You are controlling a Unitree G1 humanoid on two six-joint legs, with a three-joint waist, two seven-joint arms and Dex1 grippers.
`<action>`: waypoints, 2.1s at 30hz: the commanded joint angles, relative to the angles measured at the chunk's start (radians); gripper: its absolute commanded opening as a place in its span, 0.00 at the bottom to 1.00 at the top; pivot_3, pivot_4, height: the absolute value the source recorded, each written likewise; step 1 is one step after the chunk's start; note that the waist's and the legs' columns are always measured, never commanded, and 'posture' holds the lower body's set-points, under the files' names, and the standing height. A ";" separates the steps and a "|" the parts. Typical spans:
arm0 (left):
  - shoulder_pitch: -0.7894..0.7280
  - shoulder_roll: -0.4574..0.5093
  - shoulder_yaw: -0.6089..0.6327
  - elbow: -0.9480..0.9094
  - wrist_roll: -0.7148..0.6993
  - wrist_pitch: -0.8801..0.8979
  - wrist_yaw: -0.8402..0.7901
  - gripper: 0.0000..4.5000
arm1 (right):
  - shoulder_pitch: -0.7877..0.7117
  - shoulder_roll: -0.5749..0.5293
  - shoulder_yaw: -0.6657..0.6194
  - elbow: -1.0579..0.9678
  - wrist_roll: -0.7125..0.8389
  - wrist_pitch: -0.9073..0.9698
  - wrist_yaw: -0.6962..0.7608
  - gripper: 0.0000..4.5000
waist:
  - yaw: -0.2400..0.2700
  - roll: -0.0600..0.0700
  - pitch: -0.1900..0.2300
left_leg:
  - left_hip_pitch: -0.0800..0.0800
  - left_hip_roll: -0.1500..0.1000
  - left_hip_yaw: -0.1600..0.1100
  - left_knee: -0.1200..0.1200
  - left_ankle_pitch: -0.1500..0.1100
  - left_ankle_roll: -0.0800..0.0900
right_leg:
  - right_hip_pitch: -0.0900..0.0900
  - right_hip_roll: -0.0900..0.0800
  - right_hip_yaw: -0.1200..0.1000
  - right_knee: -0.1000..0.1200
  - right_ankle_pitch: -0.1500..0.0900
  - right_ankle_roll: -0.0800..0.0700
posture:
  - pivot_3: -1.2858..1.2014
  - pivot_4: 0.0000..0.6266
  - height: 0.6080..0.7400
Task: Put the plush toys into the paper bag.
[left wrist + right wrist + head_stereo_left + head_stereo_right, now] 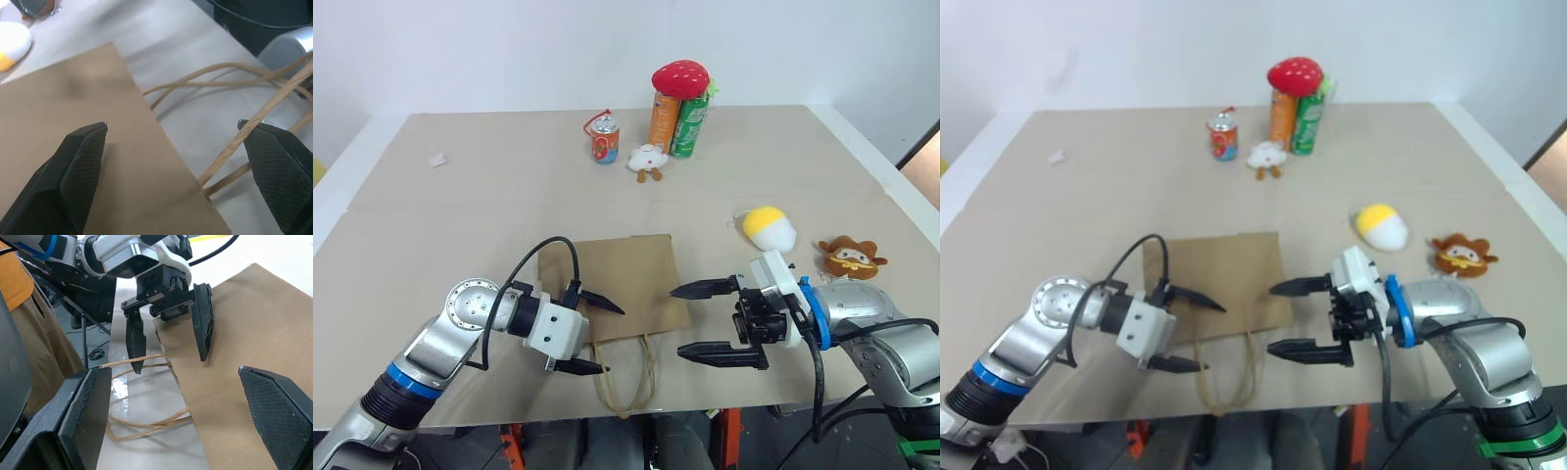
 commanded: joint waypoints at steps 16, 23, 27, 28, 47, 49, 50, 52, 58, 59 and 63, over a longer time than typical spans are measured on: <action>-0.064 -0.024 0.142 0.082 -0.096 0.049 0.088 0.01 | -0.027 0.003 -0.006 0.001 -0.049 -0.031 -0.009 1.00 | 0.000 0.000 0.000 | 0.000 0.000 0.001 0.003 0.000 0.000 | 0.000 0.000 0.000 0.000 0.002 0.000 | 0.52 0.24 1.00; -0.160 -0.081 0.193 0.111 -0.156 0.139 0.151 0.01 | -0.040 0.023 -0.004 0.039 -0.082 -0.060 -0.021 1.00 | 0.000 0.000 0.000 | 0.000 0.000 0.002 0.006 0.000 0.000 | 0.001 0.001 0.001 0.000 0.004 0.004 | 0.52 0.24 1.00; -0.194 -0.123 0.208 0.093 -0.190 0.220 0.205 0.01 | -0.057 0.063 0.000 0.065 -0.095 -0.066 -0.054 1.00 | 0.000 0.000 0.000 | 0.000 0.001 0.003 0.007 0.000 0.000 | 0.001 0.002 0.001 0.000 0.004 0.004 | 0.52 0.24 1.00; -0.196 -0.127 0.207 0.087 -0.192 0.230 0.212 0.01 | -0.064 0.073 0.008 0.071 -0.102 -0.067 -0.061 1.00 | -0.001 0.000 0.000 | 0.000 0.001 0.003 0.007 0.000 0.000 | 0.001 0.002 0.001 0.000 0.005 0.004 | 0.52 0.24 1.00; -0.189 -0.218 0.218 0.026 -0.185 0.324 0.368 0.00 | -0.258 0.382 0.163 0.279 -0.392 -0.130 -0.406 0.01 | -0.003 0.000 0.000 | 0.001 0.003 0.005 0.008 0.001 0.002 | 0.000 0.012 0.007 0.000 0.008 0.002 | 0.52 0.24 1.00; -0.189 -0.227 0.219 0.022 -0.185 0.330 0.387 0.00 | -0.266 0.414 0.176 0.298 -0.427 -0.139 -0.451 0.01 | -0.004 0.000 0.000 | 0.001 0.004 0.006 0.008 0.001 0.002 | 0.000 0.013 0.007 0.000 0.009 0.001 | 0.52 0.24 1.00; -0.189 -0.231 0.221 0.020 -0.185 0.333 0.396 0.00 | -0.268 0.427 0.185 0.307 -0.447 -0.146 -0.468 0.01 | -0.004 0.000 0.000 | 0.002 0.005 0.006 0.008 0.001 0.002 | 0.000 0.014 0.008 0.000 0.009 0.001 | 0.52 0.24 1.00; -0.189 -0.238 0.224 0.015 -0.184 0.339 0.412 0.00 | -0.268 0.441 0.204 0.321 -0.488 -0.162 -0.490 0.01 | -0.004 0.000 0.000 | 0.002 0.006 0.007 0.008 0.002 0.002 | 0.000 0.015 0.008 0.000 0.009 0.000 | 0.52 0.24 1.00; -0.223 -0.271 0.245 0.028 -0.144 0.313 0.506 0.00 | -0.219 0.445 0.285 0.399 -0.634 -0.205 -0.561 0.01 | -0.004 0.000 0.000 | 0.003 0.007 0.009 0.008 0.002 0.002 | 0.000 0.016 0.009 0.000 0.010 0.000 | 0.52 0.24 1.00; -0.230 -0.273 0.248 0.029 -0.137 0.308 0.518 0.00 | -0.214 0.448 0.287 0.406 -0.642 -0.202 -0.569 0.01 | -0.004 0.000 0.000 | 0.003 0.007 0.009 0.008 0.002 0.002 | 0.000 0.016 0.009 0.000 0.011 0.000 | 0.52 0.24 1.00; -0.264 -0.280 0.251 0.034 -0.116 0.286 0.543 0.00 | -0.213 0.469 0.280 0.432 -0.658 -0.195 -0.591 0.01 | -0.004 0.000 0.000 | 0.003 0.007 0.010 0.008 0.002 0.002 | 0.000 0.016 0.010 0.000 0.012 -0.001 | 0.52 0.24 1.00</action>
